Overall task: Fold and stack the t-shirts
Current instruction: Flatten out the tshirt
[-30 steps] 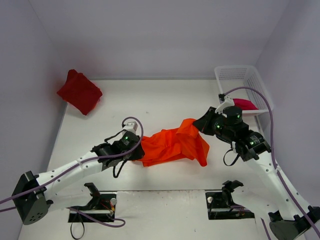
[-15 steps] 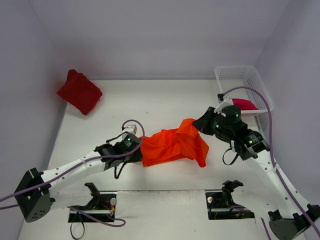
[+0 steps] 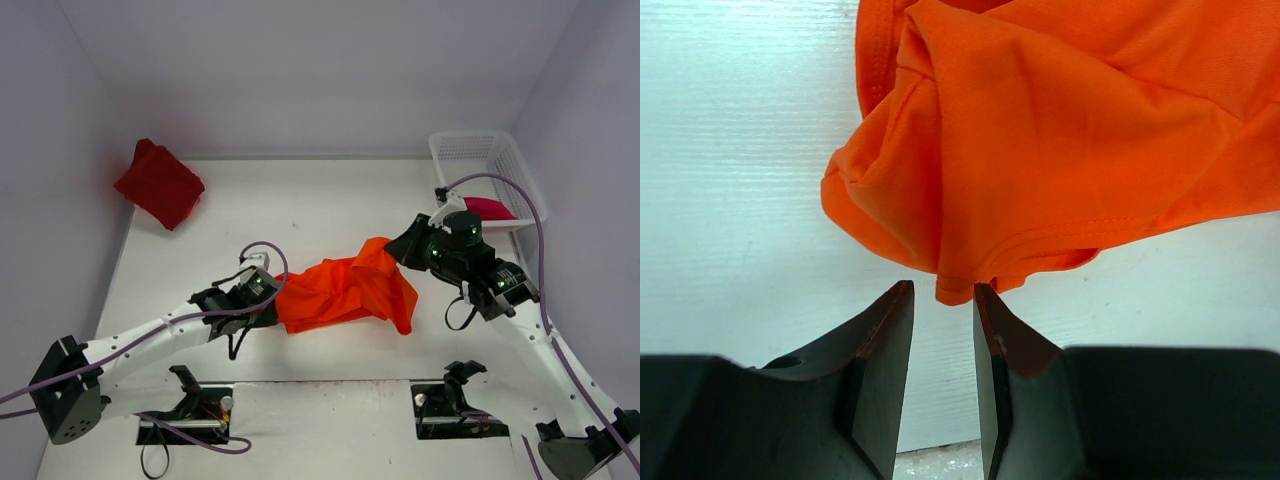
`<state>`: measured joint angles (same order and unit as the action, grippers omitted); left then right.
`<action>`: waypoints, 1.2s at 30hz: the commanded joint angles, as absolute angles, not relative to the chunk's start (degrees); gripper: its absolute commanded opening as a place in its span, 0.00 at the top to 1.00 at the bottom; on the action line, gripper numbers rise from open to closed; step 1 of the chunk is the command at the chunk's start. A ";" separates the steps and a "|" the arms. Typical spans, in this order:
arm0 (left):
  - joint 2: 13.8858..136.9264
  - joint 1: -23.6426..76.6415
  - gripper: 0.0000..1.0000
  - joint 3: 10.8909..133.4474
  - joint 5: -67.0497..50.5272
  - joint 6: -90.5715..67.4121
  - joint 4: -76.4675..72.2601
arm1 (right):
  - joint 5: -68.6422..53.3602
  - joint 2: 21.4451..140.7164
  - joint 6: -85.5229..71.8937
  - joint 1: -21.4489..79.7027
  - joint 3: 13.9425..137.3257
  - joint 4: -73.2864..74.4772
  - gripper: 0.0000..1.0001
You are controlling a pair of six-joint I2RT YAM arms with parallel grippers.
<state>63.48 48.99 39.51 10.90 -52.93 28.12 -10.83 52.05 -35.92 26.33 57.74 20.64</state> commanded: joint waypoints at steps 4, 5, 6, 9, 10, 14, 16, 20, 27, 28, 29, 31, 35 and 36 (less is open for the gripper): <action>63.46 48.60 0.74 41.40 12.75 -52.91 29.36 | -10.11 51.50 -35.86 26.46 58.18 17.31 1.00; 63.63 48.69 0.74 41.22 12.48 -53.17 28.31 | -10.11 51.42 -35.86 26.46 58.18 17.31 1.00; 63.63 48.60 0.74 40.96 12.13 -53.35 27.69 | -10.11 51.42 -35.86 26.46 58.27 17.31 1.00; 63.90 48.69 0.74 40.17 11.16 -53.79 26.02 | -10.02 51.24 -35.86 26.46 58.36 17.31 1.00; 63.98 48.60 0.74 40.08 10.90 -53.88 25.75 | -10.02 51.41 -35.86 26.37 58.36 17.31 1.00; 64.33 48.60 0.74 39.82 10.37 -53.96 24.44 | -10.02 51.50 -35.86 26.45 58.36 17.31 1.00; 64.51 48.69 0.74 39.64 10.20 -53.96 23.56 | -10.11 51.50 -35.86 26.45 58.36 17.31 1.00; 65.48 48.60 0.74 39.20 9.76 -54.23 23.03 | -10.11 51.42 -35.86 26.37 58.45 17.40 1.00; 65.48 48.69 0.74 38.50 9.58 -54.32 22.50 | -10.20 51.85 -35.86 26.46 58.54 17.40 1.00; 65.39 48.69 0.74 38.41 9.58 -54.32 22.50 | -10.20 51.86 -35.86 26.37 58.54 17.40 1.00; 65.30 48.69 0.74 38.41 9.58 -54.32 22.50 | -10.20 51.86 -35.95 26.45 58.62 17.32 1.00; 65.22 48.69 0.74 38.41 9.49 -54.32 22.59 | -10.19 51.86 -35.95 26.45 58.54 17.40 1.00; 65.13 48.69 0.74 38.58 9.32 -54.40 22.41 | -10.20 51.94 -36.04 26.46 58.45 17.31 1.00; 65.13 48.69 0.74 38.58 9.32 -54.32 22.33 | -10.28 51.94 -36.04 26.37 58.45 17.40 1.00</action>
